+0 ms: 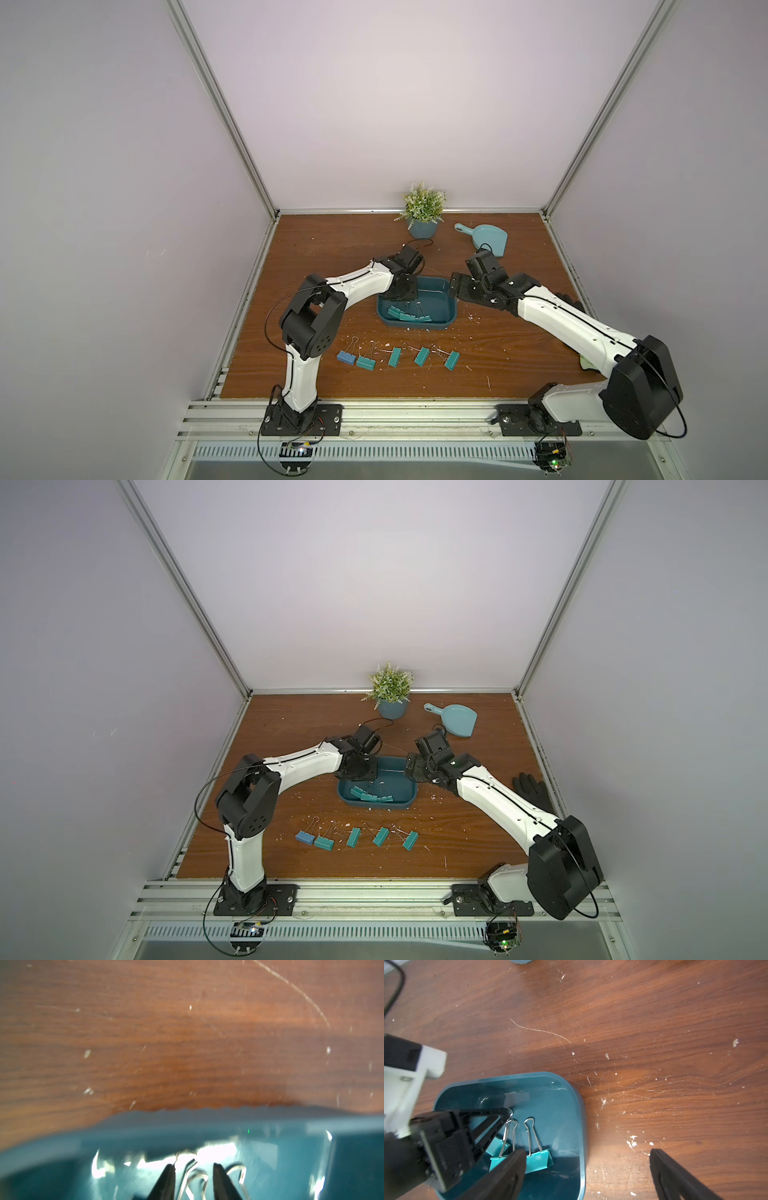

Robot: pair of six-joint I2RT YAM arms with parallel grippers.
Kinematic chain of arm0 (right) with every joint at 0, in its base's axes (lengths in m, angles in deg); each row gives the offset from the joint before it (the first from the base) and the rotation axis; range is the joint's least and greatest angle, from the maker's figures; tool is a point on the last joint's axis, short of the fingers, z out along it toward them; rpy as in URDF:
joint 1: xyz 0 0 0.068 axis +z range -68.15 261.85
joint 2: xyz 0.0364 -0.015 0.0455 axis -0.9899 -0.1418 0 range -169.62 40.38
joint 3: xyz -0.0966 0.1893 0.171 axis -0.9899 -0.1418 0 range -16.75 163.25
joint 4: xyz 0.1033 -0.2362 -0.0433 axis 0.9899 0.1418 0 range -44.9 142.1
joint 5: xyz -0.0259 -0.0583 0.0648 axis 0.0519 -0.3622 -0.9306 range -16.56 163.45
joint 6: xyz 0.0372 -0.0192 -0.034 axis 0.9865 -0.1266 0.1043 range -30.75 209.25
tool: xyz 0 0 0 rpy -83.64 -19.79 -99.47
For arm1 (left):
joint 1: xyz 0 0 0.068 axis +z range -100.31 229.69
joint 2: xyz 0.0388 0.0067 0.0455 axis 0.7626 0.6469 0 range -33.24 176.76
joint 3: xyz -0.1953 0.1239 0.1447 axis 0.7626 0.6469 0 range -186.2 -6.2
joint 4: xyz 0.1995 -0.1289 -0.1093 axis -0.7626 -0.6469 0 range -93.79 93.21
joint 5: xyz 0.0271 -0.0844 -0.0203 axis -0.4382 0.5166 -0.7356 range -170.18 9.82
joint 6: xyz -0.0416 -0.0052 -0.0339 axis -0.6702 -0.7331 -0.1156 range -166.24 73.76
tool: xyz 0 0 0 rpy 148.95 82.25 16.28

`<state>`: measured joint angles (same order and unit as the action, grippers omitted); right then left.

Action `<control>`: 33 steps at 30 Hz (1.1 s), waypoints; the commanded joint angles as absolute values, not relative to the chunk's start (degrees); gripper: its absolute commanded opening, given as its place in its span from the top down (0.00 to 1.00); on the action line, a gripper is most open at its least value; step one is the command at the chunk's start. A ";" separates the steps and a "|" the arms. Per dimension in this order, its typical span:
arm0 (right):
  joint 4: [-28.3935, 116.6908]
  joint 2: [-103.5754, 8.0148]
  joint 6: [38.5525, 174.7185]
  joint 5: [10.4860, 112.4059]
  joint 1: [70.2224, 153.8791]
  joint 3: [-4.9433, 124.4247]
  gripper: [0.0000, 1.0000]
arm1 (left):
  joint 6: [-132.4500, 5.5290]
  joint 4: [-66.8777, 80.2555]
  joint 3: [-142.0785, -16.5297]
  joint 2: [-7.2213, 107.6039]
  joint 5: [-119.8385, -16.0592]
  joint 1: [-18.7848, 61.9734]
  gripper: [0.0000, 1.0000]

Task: Take out the binder clips from the storage box
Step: Pick up the binder clip from the storage box.

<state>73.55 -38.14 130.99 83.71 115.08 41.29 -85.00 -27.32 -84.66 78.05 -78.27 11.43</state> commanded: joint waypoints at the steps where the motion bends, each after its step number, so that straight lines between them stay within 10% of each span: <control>1: 72.31 -38.35 130.70 83.10 114.72 41.76 0.01 | -77.53 -29.68 -83.34 76.14 -78.49 12.60 0.74; 23: 72.49 -39.13 130.93 82.58 114.76 42.49 0.01 | -70.25 -29.97 -81.98 80.88 -78.89 12.56 0.80; 33: 72.58 -39.44 130.98 82.37 114.72 43.02 0.01 | -71.00 -30.19 -81.92 80.37 -82.08 11.71 1.00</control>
<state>72.76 -39.86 131.01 82.94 115.08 41.29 -71.06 -27.86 -83.17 79.75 -79.86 12.15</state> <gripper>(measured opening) 0.993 0.049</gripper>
